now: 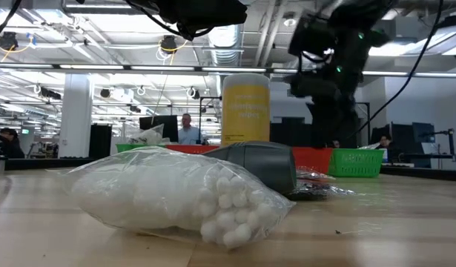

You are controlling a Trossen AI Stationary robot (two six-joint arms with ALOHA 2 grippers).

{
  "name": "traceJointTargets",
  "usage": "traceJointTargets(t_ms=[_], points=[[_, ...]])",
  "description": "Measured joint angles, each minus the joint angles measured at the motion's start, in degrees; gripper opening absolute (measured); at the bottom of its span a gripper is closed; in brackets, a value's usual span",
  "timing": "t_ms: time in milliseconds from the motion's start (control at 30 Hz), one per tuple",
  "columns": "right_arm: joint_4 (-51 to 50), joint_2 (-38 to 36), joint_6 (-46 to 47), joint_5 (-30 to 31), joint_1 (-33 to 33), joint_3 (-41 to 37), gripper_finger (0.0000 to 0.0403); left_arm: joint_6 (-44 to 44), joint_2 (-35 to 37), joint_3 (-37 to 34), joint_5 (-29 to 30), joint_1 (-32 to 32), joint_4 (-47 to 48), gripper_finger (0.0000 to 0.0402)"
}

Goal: Pick & Place Travel size toiletries
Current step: Put the black hairbrush into the right green bin

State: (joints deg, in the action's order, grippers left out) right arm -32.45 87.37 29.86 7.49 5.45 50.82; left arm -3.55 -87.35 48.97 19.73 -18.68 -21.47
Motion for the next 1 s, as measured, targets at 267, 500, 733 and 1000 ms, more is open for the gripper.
traceJointTargets(t_ms=[267,500,733,1000], points=[[14.10,0.02,5.66,0.99,0.28,-7.87,0.0071,0.00,0.00,0.00,0.02,0.00,0.08,0.0059],[13.67,0.02,8.16,5.62,0.33,-8.70,0.0071,0.00,0.00,0.00,0.07,0.00,0.09,0.0060],[16.80,0.04,11.61,5.72,0.28,-12.36,0.0071,0.00,0.00,0.00,0.29,0.00,0.09,0.0060],[24.88,0.04,12.41,6.01,0.28,-14.97,0.0071,0.00,0.00,0.00,0.27,-0.01,0.08,0.0060]])
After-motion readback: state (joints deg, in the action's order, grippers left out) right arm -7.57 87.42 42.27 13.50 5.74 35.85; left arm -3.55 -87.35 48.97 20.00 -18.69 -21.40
